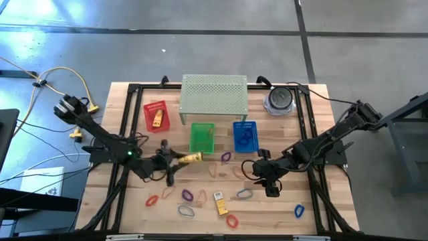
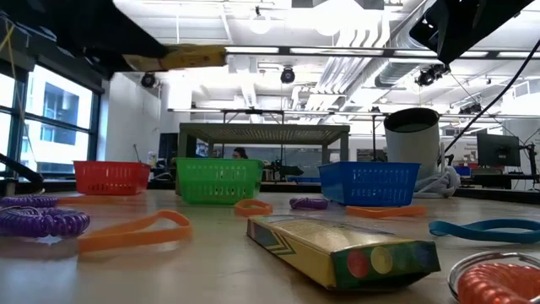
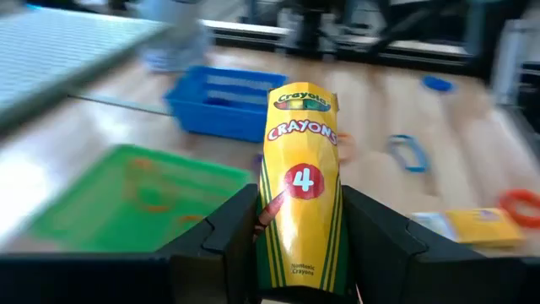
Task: Pick & Place Office Desk Supplies
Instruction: Put the yellow crayon box into the red bin
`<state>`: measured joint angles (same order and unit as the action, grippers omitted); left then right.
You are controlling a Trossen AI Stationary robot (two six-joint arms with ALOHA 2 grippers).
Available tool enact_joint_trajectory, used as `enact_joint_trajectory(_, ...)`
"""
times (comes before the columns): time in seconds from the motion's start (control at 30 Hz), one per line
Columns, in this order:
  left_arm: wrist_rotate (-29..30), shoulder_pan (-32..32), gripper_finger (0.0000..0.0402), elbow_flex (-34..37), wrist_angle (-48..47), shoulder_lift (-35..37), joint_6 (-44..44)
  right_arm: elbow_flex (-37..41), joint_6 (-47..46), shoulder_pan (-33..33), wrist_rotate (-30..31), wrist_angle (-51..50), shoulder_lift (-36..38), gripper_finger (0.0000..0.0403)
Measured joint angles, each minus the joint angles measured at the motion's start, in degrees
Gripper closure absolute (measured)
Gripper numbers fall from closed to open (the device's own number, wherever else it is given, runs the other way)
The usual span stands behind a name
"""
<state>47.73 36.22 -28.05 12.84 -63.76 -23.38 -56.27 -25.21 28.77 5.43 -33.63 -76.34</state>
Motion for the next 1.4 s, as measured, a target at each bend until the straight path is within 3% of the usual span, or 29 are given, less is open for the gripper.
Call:
enact_joint_trajectory(0.37, 26.6, 2.1, 0.0253, 0.0, -25.4, 12.2, -18.9, 0.0, 0.0, 0.0, 0.2, 0.0, 0.0, 0.0237)
enact_joint_trajectory(0.53, 29.3, -2.7, 0.0253, 0.0, -32.1, 13.9, -26.2, 0.0, 0.6, 0.0, 0.3, 0.0, 0.0, 0.0237)
enact_joint_trajectory(0.67, 26.6, -9.4, 0.0253, 0.0, -40.2, 13.8, -38.5, 0.0, 1.3, 0.0, 0.4, 0.0, 0.0, 0.0237)
enact_joint_trajectory(0.93, 12.4, -26.4, 0.0253, 0.0, -59.7, 13.8, -58.9, 0.0, 1.7, 0.0, 0.4, 0.0, 0.0, 0.0237)
enact_joint_trajectory(1.13, 5.4, -35.0, 0.0253, 0.0, -59.8, 13.8, -58.1, 0.0, 3.8, 0.0, 0.5, 0.1, 0.0, 0.0237)
enact_joint_trajectory(1.3, -1.7, -38.4, 0.0253, 0.0, -59.3, 13.6, -57.7, 0.0, 4.1, 0.0, 0.7, 0.1, 0.0, 0.0237)
enact_joint_trajectory(1.4, -2.6, -39.8, 0.0253, 0.0, -59.3, 13.3, -57.7, 0.0, 4.1, 0.0, 0.7, 0.4, 0.0, 0.0237)
